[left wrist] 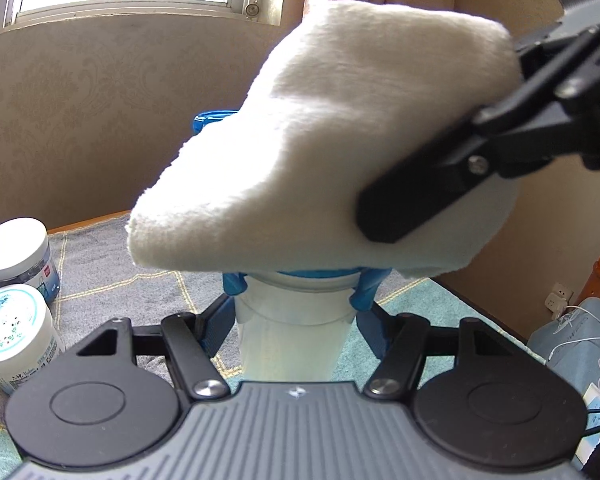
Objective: Clean container
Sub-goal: 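Wipe the blue lid again with the cloth in the right tool while the left tool holds the cup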
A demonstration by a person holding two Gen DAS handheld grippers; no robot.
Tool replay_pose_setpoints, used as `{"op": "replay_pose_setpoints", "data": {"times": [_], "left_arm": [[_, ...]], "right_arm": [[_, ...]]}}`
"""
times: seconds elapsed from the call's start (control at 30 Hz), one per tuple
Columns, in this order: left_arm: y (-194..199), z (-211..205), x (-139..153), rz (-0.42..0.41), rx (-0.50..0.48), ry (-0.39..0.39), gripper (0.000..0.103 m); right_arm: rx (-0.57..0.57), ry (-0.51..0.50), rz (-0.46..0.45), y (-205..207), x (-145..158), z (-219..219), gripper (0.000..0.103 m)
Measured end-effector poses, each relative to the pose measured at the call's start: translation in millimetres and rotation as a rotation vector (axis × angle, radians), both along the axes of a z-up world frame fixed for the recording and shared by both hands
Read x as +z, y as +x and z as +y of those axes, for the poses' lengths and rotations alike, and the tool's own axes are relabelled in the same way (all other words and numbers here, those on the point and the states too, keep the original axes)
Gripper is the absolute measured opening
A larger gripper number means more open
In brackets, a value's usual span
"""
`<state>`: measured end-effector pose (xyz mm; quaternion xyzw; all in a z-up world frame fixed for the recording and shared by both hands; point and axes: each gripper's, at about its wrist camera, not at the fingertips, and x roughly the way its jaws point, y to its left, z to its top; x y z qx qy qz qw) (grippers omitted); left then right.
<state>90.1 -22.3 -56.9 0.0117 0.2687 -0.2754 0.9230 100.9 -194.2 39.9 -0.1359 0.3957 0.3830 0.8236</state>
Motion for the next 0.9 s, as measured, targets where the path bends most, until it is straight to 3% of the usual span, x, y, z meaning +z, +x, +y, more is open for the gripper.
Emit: {"op": "replay_pose_setpoints", "data": {"times": [0.53, 0.9], "left_arm": [[1.3, -1.1, 2.2, -0.002, 0.002, 0.009, 0.066], [2.7, 0.0, -0.3, -0.002, 0.006, 0.011, 0.066]], "right_arm": [[-0.098, -0.022, 0.021, -38.2, -6.8, -52.0, 0.021], [-0.180, -0.001, -0.012, -41.3, 0.0, -75.6, 0.021]]}}
